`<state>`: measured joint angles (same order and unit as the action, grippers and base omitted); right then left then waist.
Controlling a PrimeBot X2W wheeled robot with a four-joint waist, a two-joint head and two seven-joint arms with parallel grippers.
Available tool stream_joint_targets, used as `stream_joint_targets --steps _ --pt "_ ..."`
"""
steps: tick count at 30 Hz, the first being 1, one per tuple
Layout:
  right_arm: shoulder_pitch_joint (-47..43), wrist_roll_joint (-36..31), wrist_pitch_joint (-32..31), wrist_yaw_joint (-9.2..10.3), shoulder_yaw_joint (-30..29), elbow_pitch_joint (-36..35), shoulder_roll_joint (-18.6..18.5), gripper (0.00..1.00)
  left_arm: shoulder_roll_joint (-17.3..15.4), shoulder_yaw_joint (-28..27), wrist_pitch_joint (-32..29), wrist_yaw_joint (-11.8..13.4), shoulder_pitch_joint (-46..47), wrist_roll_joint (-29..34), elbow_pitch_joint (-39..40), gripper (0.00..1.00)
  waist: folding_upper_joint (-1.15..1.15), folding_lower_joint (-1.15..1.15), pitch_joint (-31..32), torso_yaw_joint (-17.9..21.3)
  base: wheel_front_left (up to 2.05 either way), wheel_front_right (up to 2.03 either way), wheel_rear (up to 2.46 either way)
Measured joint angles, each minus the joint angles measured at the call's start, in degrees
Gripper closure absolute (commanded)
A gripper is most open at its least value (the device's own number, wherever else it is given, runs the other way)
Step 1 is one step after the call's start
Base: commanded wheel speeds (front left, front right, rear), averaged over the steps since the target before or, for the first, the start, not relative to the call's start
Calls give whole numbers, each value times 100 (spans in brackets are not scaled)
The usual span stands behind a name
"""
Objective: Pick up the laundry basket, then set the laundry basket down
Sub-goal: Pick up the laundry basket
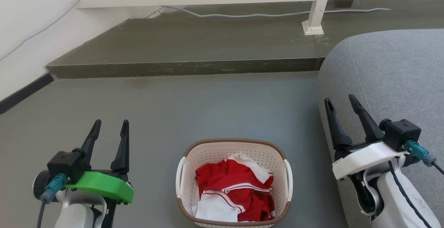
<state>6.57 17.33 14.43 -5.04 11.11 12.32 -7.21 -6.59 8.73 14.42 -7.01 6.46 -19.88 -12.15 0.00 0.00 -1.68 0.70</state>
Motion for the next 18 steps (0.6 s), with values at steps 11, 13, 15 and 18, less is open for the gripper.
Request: stream_joint_targets --steps 11,13,15,18 --pt "1 -55 0 -48 -48 8 42 0 24 -44 0 -2 3 9 82 0 0 0 -188 32 0 0 0" --pt "1 -78 0 -49 -66 13 43 0 24 -43 0 -3 5 10 107 0 0 0 -267 42 0 0 0" --pt "2 -78 0 -49 -68 30 47 0 23 -43 0 -4 9 9 126 0 0 0 -357 53 0 0 0" --pt "3 -78 0 -49 -82 99 98 0 22 -41 0 -5 47 9 142 0 0 0 -512 70 0 0 0"
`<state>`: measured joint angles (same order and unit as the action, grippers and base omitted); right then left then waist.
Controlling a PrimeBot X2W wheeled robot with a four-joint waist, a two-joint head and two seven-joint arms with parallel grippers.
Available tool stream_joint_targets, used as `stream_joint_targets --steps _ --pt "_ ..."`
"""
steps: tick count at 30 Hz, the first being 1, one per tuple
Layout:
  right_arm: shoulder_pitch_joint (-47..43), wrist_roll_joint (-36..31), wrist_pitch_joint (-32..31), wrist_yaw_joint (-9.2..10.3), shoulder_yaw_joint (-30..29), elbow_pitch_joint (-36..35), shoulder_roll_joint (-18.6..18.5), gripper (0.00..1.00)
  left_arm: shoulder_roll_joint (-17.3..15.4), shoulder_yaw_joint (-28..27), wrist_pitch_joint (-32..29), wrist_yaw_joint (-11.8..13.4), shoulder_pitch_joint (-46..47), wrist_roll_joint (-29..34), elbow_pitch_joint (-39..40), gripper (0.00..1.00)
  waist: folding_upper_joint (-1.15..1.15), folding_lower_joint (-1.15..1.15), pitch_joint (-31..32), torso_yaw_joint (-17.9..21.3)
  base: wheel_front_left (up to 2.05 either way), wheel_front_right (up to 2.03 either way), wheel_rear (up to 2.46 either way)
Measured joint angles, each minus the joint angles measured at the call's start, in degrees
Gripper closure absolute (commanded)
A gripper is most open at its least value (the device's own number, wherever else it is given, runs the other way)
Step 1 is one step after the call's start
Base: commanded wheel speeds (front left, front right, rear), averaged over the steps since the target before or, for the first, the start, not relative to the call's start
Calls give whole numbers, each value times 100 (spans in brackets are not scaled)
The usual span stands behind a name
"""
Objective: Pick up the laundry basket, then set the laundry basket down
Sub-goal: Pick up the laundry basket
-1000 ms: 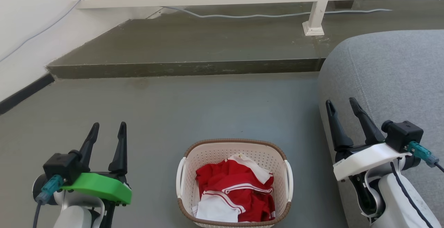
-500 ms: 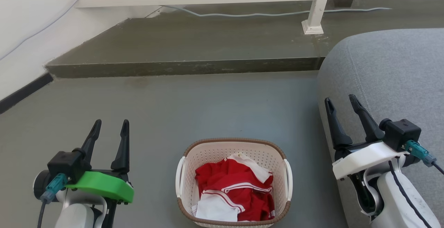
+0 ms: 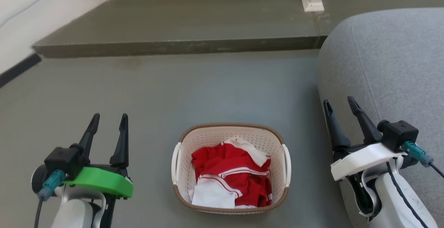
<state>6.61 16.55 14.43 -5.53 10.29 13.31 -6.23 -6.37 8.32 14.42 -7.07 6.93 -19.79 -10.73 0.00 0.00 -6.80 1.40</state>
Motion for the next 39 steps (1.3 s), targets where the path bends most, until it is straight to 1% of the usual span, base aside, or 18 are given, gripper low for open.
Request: stream_joint_targets --steps 7,18,21,25,33,39 --pt "35 0 0 1 -21 272 77 0 -31 119 0 0 244 -19 -7 0 0 0 -447 42 0 0 0" --pt "508 2 0 14 -21 933 191 0 -222 489 0 0 760 -116 -237 0 0 0 -1294 96 0 0 0" --pt "678 4 0 18 1 1184 218 0 -277 620 0 -5 916 -152 -386 0 0 1 -1536 104 0 0 0" --pt "923 24 0 59 16 1507 245 0 -365 773 0 -5 1158 -353 -589 0 0 1 -1861 113 0 0 0" --pt "1441 59 0 62 105 1994 270 0 -455 1034 0 -7 1641 -516 -1109 0 0 1 -2439 127 0 0 0" --pt "1928 116 0 110 109 2439 271 0 -527 1276 -27 -7 2124 -754 -1510 0 0 1 -2937 143 0 0 0"
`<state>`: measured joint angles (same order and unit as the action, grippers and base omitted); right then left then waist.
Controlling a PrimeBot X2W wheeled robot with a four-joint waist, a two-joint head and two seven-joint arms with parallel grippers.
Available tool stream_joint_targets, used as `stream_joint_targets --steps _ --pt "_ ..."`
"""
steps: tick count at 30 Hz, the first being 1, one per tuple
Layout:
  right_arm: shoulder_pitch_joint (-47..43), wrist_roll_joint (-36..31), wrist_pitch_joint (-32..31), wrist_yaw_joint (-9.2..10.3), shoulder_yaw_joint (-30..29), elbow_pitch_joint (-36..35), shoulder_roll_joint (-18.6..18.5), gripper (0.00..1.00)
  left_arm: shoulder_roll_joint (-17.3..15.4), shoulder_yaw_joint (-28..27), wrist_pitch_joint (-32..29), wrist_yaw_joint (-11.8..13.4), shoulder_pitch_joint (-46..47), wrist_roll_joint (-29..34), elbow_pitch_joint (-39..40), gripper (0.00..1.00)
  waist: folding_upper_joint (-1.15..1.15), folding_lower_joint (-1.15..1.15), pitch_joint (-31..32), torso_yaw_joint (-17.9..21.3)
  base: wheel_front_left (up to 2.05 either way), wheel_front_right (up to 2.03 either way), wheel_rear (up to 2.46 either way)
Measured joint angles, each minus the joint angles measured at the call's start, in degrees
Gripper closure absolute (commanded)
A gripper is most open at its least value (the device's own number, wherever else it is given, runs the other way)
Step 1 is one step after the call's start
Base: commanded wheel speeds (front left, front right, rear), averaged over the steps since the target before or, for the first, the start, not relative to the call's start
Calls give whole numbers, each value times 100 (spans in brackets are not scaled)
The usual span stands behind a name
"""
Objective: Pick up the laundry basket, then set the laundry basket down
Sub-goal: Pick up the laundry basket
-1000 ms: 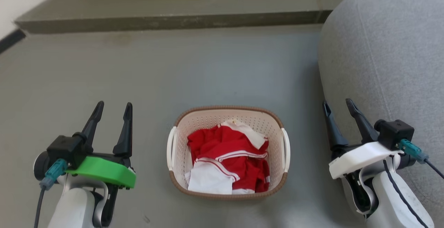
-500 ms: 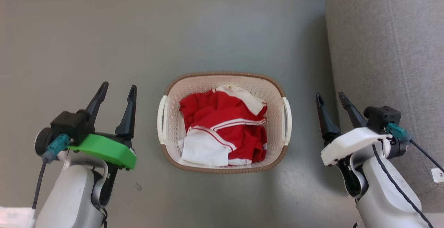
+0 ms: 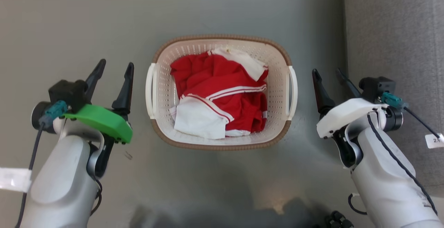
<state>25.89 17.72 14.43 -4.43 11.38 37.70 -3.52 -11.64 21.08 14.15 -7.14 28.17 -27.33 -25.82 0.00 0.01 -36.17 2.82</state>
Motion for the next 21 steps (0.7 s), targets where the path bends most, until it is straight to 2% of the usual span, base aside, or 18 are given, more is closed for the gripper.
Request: stream_joint_targets --steps 15,21 --pt "1194 1 -285 0 448 1193 5 0 -104 620 -253 0 1104 -436 -896 0 0 0 -1226 15 0 0 0" --pt "1416 538 -339 -42 814 1424 2 0 -59 1081 -412 0 1412 -734 -1221 0 0 0 -1652 26 0 0 0"
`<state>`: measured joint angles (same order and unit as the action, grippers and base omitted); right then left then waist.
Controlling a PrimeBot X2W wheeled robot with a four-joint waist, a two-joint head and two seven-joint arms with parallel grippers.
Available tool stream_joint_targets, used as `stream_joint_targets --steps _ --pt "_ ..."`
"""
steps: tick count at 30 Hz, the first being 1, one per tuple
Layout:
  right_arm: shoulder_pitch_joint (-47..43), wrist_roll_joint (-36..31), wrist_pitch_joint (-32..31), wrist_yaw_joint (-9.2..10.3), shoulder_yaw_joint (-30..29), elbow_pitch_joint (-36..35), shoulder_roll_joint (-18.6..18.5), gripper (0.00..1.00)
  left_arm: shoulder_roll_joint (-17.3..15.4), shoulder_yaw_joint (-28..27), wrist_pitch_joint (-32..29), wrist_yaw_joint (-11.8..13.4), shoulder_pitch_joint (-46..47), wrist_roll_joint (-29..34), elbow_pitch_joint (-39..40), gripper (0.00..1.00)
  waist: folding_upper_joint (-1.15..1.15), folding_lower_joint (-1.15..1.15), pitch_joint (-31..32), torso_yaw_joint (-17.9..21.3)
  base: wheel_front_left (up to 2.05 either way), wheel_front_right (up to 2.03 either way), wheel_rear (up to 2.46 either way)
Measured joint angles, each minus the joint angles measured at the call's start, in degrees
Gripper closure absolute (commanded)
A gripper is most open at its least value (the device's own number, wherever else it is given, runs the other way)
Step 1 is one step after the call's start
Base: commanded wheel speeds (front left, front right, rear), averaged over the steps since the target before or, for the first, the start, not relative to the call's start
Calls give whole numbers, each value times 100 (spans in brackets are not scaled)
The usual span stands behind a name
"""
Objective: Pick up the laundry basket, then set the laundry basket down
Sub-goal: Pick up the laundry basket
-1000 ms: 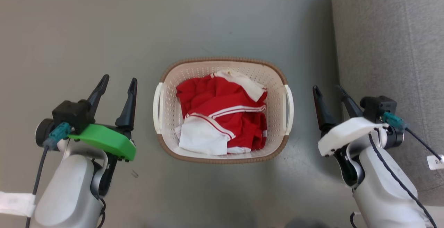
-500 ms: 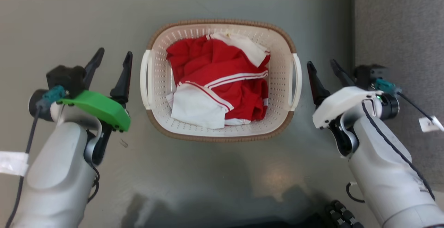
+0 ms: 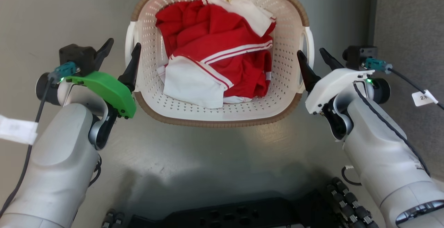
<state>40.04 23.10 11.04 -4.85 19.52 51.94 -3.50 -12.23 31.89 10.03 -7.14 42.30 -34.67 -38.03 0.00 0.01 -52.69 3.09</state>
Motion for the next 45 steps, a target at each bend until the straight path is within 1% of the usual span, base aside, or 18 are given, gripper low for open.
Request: stream_joint_targets --steps 2,5,16,17,18,19,20,21,22,23,24,27,34,42,45 --pt "38 93 0 -16 55 21 -1 0 0 48 -37 0 38 -15 -38 0 0 0 -47 1 0 0 0" --pt "201 297 -25 -18 233 124 -2 0 10 279 -171 0 181 -141 -204 0 0 0 -212 7 0 0 0" --pt "465 728 -14 -16 604 358 -5 0 12 633 -175 0 443 -606 -509 0 0 0 -367 -13 0 0 0" --pt "490 770 -13 -16 641 372 -5 5 12 669 -175 0 474 -648 -533 0 0 0 -374 -16 0 0 0" --pt "516 803 -3 -16 675 391 -4 25 12 701 -175 0 499 -680 -553 1 0 0 -380 -18 0 0 0" --pt "541 836 1 -14 701 405 -4 61 12 726 -175 0 521 -709 -572 44 0 0 -386 -20 0 0 0" --pt "562 864 1 -12 725 422 -5 82 13 745 -175 0 542 -731 -586 62 0 0 -392 -23 0 0 0" --pt "579 884 1 -11 754 442 -5 82 14 764 -175 0 562 -759 -600 62 0 0 -396 -25 0 0 0" --pt "591 907 2 -12 786 456 -5 100 14 782 -175 0 584 -789 -614 84 0 0 -399 -28 0 0 0" --pt "605 935 2 -9 828 461 19 100 15 804 -175 -3 599 -845 -627 100 0 -1 -401 -29 0 0 0" --pt "627 975 2 10 849 471 38 100 40 839 -176 -42 605 -912 -635 100 0 -1 -401 -30 0 0 0" --pt "655 1090 10 26 927 516 55 100 135 911 -154 -29 611 -1081 -701 100 0 -1 -377 -28 0 0 0" --pt "653 1238 59 38 1156 662 97 100 146 1106 -81 -15 614 -1210 -966 100 0 0 -167 -14 0 0 0" --pt "632 1544 76 -18 1438 776 104 100 157 1312 -42 -16 587 -1441 -1222 100 0 0 316 14 0 0 0" --pt "630 1661 -8 -22 1526 812 103 100 159 1397 -133 -16 580 -1569 -1298 100 0 -1 538 33 0 0 0"
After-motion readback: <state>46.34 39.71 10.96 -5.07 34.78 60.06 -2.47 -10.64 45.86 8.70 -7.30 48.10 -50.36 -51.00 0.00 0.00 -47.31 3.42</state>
